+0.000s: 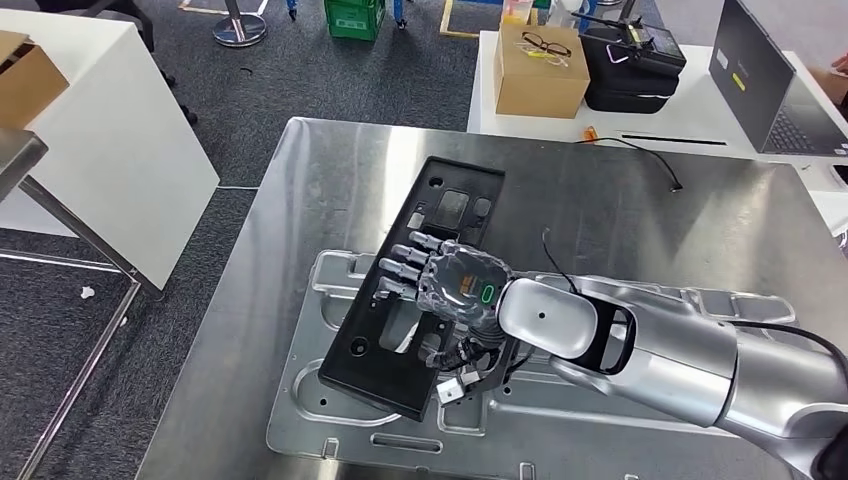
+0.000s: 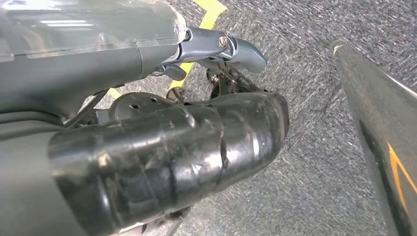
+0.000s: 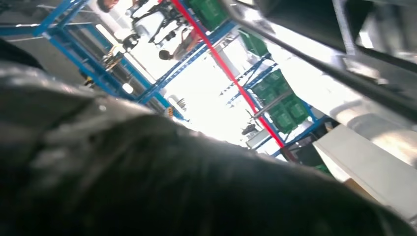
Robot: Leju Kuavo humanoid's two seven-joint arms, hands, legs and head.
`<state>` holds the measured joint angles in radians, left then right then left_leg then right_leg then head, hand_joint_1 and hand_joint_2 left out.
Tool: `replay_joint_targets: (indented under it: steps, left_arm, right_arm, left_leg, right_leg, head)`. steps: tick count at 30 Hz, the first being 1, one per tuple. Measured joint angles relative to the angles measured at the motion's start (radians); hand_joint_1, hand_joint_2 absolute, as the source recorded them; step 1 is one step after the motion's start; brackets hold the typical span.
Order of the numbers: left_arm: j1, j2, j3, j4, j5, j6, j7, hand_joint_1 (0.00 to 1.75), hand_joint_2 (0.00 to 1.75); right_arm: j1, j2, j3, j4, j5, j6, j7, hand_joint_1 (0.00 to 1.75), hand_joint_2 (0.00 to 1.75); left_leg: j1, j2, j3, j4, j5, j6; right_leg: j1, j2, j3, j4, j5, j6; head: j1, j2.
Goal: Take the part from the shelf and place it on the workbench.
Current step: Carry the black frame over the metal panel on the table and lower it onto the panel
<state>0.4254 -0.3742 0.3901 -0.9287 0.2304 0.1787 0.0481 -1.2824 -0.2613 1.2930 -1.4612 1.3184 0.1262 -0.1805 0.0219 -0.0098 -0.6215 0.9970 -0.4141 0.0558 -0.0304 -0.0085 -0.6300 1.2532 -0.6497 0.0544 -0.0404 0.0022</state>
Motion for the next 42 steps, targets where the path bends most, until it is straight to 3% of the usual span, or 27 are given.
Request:
replay_joint_targets:
  steps: [1, 2, 3, 5, 8, 10, 11, 14, 15, 16, 17, 18, 19, 20, 22, 25, 27, 29, 31, 32, 33, 35, 37, 38, 40, 42]
  left_arm:
    - [-0.001, 0.0, 0.001, 0.002, 0.0, 0.0, 0.0, 0.0, 0.0]
    - [-0.001, 0.0, 0.003, 0.004, 0.0, 0.0, 0.0, 0.0, 0.0]
    - [-0.001, 0.0, 0.005, 0.006, 0.0, 0.0, 0.0, 0.0, 0.0]
    - [-0.001, 0.0, 0.008, 0.01, 0.0, 0.0, 0.0, 0.0, 0.0]
    - [-0.002, -0.002, 0.01, 0.012, 0.001, -0.001, 0.0, 0.0, 0.0]
    - [-0.001, -0.002, 0.011, 0.014, 0.003, -0.001, 0.001, 0.0, 0.0]
    - [-0.001, -0.002, 0.012, 0.014, 0.004, -0.001, 0.001, 0.0, 0.0]
    - [-0.004, -0.002, 0.014, 0.016, 0.009, -0.005, 0.003, 0.0, 0.0]
    - [-0.007, -0.001, 0.014, 0.016, 0.009, -0.008, 0.004, 0.0, 0.0]
    - [-0.009, -0.001, 0.014, 0.016, 0.009, -0.012, 0.003, 0.0, 0.0]
    - [-0.012, -0.001, 0.014, 0.016, 0.008, -0.016, 0.003, 0.0, 0.0]
    - [-0.015, -0.001, 0.014, 0.016, 0.005, -0.019, 0.002, 0.0, 0.0]
    - [-0.019, -0.001, 0.014, 0.017, 0.003, -0.023, 0.0, 0.0, 0.0]
    - [-0.023, -0.002, 0.014, 0.018, 0.0, -0.028, -0.002, 0.0, 0.0]
    - [-0.038, -0.002, 0.016, 0.021, -0.005, -0.037, -0.007, 0.0, 0.0]
    - [-0.055, -0.001, 0.022, 0.021, -0.009, -0.04, -0.013, 0.0, 0.0]
    - [-0.062, -0.001, 0.024, 0.021, -0.009, -0.04, -0.015, 0.0, 0.0]
    - [-0.067, -0.001, 0.025, 0.021, -0.009, -0.04, -0.016, 0.0, 0.0]
    - [-0.071, -0.001, 0.026, 0.021, -0.009, -0.04, -0.016, 0.0, 0.0]
    - [-0.073, -0.001, 0.026, 0.021, -0.009, -0.04, -0.016, 0.0, 0.0]
    - [-0.074, -0.001, 0.027, 0.021, -0.009, -0.04, -0.016, 0.0, 0.0]
    - [-0.077, -0.002, 0.027, 0.021, -0.009, -0.04, -0.016, 0.0, 0.0]
    - [-0.079, -0.005, 0.028, 0.021, -0.01, -0.041, -0.016, 0.0, 0.0]
    - [-0.08, -0.006, 0.028, 0.021, -0.01, -0.041, -0.016, 0.0, 0.0]
    - [-0.081, -0.006, 0.029, 0.022, -0.011, -0.043, -0.017, 0.0, 0.0]
    - [-0.08, -0.005, 0.029, 0.022, -0.012, -0.045, -0.018, 0.0, 0.0]
  right_arm:
    - [0.004, 0.0, 0.0, 0.001, 0.0, 0.0, 0.0, 0.0, 0.0]
    - [0.005, 0.0, 0.0, 0.001, 0.0, 0.0, 0.0, 0.0, 0.0]
    - [0.003, 0.0, 0.0, 0.002, 0.0, 0.0, 0.0, 0.0, 0.0]
    - [-0.002, 0.0, 0.0, 0.003, 0.0, 0.0, 0.0, 0.0, 0.0]
    - [-0.008, 0.0, 0.0, 0.003, 0.0, 0.0, -0.001, 0.0, 0.0]
    - [-0.017, 0.0, -0.001, 0.003, 0.0, 0.0, -0.002, 0.0, 0.0]
    - [-0.02, -0.001, -0.001, 0.003, 0.0, -0.001, -0.003, 0.0, 0.0]
    - [-0.023, -0.001, 0.0, 0.003, -0.001, 0.0, -0.008, 0.0, 0.0]
    - [-0.022, -0.001, 0.0, 0.003, -0.003, 0.0, -0.009, 0.0, 0.0]
    - [-0.022, -0.001, 0.001, 0.003, -0.005, 0.001, -0.009, 0.0, 0.0]
    - [-0.022, -0.001, 0.001, 0.003, -0.007, 0.001, -0.009, 0.0, 0.0]
    - [-0.023, -0.001, 0.001, 0.003, -0.01, 0.002, -0.01, 0.0, 0.0]
    - [-0.025, -0.001, 0.001, 0.003, -0.011, 0.002, -0.01, 0.0, 0.0]
    - [-0.026, 0.0, 0.001, 0.003, -0.012, 0.002, -0.009, 0.0, 0.0]
    - [-0.029, 0.0, 0.001, 0.003, -0.012, 0.002, -0.009, 0.0, 0.0]
    - [-0.03, 0.0, 0.001, 0.003, -0.011, 0.002, -0.009, 0.0, 0.0]
    - [-0.031, -0.001, 0.001, 0.004, -0.011, 0.003, -0.009, 0.0, 0.0]
    - [-0.031, -0.001, 0.001, 0.004, -0.011, 0.003, -0.009, 0.0, 0.0]
    - [-0.031, -0.001, 0.001, 0.004, -0.011, 0.003, -0.009, 0.0, 0.0]
    - [-0.03, -0.001, 0.001, 0.004, -0.011, 0.003, -0.009, 0.0, 0.0]
    - [-0.03, -0.001, 0.001, 0.005, -0.011, 0.003, -0.009, 0.0, 0.0]
    - [-0.033, -0.001, 0.0, 0.004, -0.011, 0.003, -0.009, 0.0, 0.0]
    - [-0.039, 0.003, -0.001, 0.004, -0.011, 0.002, -0.009, 0.0, 0.0]
    - [-0.042, 0.004, -0.001, 0.004, -0.011, 0.002, -0.009, 0.0, 0.0]
    - [-0.046, 0.004, 0.001, 0.004, -0.011, 0.003, -0.009, 0.0, 0.0]
    - [-0.047, 0.005, 0.001, 0.004, -0.011, 0.003, -0.009, 0.0, 0.0]
  left_leg:
    - [0.0, -0.003, 0.005, 0.002, -0.004, -0.002]
    - [0.0, -0.006, 0.009, 0.005, -0.009, -0.005]
    - [0.0, -0.008, 0.013, 0.008, -0.014, -0.008]
    - [-0.001, -0.011, 0.014, 0.017, -0.02, -0.019]
    - [0.004, -0.011, 0.011, 0.02, -0.015, -0.039]
    - [0.008, -0.008, 0.006, 0.026, -0.026, -0.05]
    - [0.008, -0.005, -0.003, 0.049, -0.046, -0.055]
    - [0.01, 0.002, -0.074, 0.221, -0.138, -0.07]
    - [0.012, 0.003, -0.094, 0.274, -0.152, -0.075]
    - [0.016, 0.003, -0.1, 0.296, -0.149, -0.082]
    - [0.021, 0.004, -0.087, 0.279, -0.127, -0.09]
    - [0.028, 0.005, -0.057, 0.225, -0.095, -0.099]
    - [0.033, 0.005, -0.023, 0.163, -0.076, -0.111]
    - [0.036, 0.001, 0.004, 0.114, -0.06, -0.115]
    - [0.035, -0.007, 0.017, 0.081, -0.065, -0.108]
    - [0.029, -0.005, 0.003, 0.085, -0.059, -0.069]
    - [0.022, 0.0, -0.006, 0.08, -0.046, -0.047]
    - [0.011, 0.003, -0.019, 0.076, -0.031, -0.032]
    - [-0.005, 0.005, -0.035, 0.075, -0.017, -0.022]
    - [-0.014, 0.005, -0.044, 0.075, -0.01, -0.017]
    - [-0.024, 0.005, -0.051, 0.074, -0.003, -0.013]
    - [-0.04, 0.004, -0.064, 0.073, 0.012, -0.006]
    - [-0.042, 0.004, -0.067, 0.066, 0.028, -0.009]
    - [-0.038, 0.005, -0.066, 0.06, 0.037, -0.013]
    - [-0.036, 0.005, -0.064, 0.044, 0.054, -0.024]
    - [-0.036, 0.004, -0.072, 0.053, 0.026, -0.037]
  right_leg:
    - [-0.001, 0.0, -0.015, 0.007, 0.024, -0.003]
    - [-0.001, 0.0, -0.013, -0.025, 0.067, -0.009]
    - [0.001, -0.001, 0.003, -0.088, 0.12, -0.017]
    - [0.012, -0.004, 0.039, -0.201, 0.181, -0.033]
    - [0.03, -0.005, 0.052, -0.245, 0.191, -0.044]
    - [0.024, -0.004, 0.058, -0.261, 0.2, -0.054]
    - [0.02, -0.005, 0.061, -0.27, 0.205, -0.06]
    - [0.015, -0.009, 0.059, -0.274, 0.213, -0.066]
    - [0.013, -0.01, 0.055, -0.269, 0.213, -0.066]
    - [0.009, -0.011, 0.051, -0.263, 0.213, -0.065]
    - [0.003, -0.011, 0.046, -0.256, 0.212, -0.061]
    - [-0.004, -0.01, 0.041, -0.246, 0.21, -0.055]
    - [-0.009, -0.009, 0.033, -0.235, 0.207, -0.045]
    - [-0.012, -0.007, 0.024, -0.224, 0.205, -0.035]
    - [-0.009, -0.001, 0.007, -0.205, 0.205, -0.017]
    - [-0.014, 0.004, -0.001, -0.199, 0.209, -0.002]
    - [-0.017, 0.004, -0.019, -0.149, 0.162, -0.004]
    - [-0.009, 0.004, -0.061, -0.029, 0.077, -0.013]
    - [0.005, 0.004, -0.087, 0.07, 0.027, -0.026]
    - [0.014, 0.004, -0.077, 0.075, 0.029, -0.038]
    - [0.024, 0.005, -0.047, 0.041, 0.045, -0.055]
    - [0.05, 0.006, 0.044, -0.091, 0.08, -0.103]
    - [0.071, 0.004, 0.101, -0.186, 0.101, -0.138]
    - [0.076, 0.003, 0.106, -0.203, 0.106, -0.147]
    - [0.075, 0.0, 0.106, -0.231, 0.139, -0.15]
    - [0.064, -0.004, 0.104, -0.269, 0.177, -0.144]
  head:
    - [0.0, 0.0]
    - [0.0, 0.0]
    - [0.0, 0.0]
    - [-0.001, 0.0]
    - [-0.001, 0.0]
    - [-0.002, 0.0]
    - [-0.005, 0.0]
    - [-0.013, 0.0]
    - [-0.013, 0.0]
    - [-0.013, 0.0]
    - [-0.013, 0.0]
    - [-0.013, 0.0]
    - [-0.015, 0.0]
    - [-0.019, 0.0]
    - [-0.026, 0.0]
    - [-0.026, 0.0]
    - [-0.025, 0.0]
    - [-0.024, 0.0]
    - [-0.023, 0.0]
    - [-0.023, 0.0]
    - [-0.023, 0.0]
    - [-0.026, 0.0]
    - [-0.033, 0.0]
    - [-0.035, 0.0]
    - [-0.032, 0.0]
    - [-0.032, 0.0]
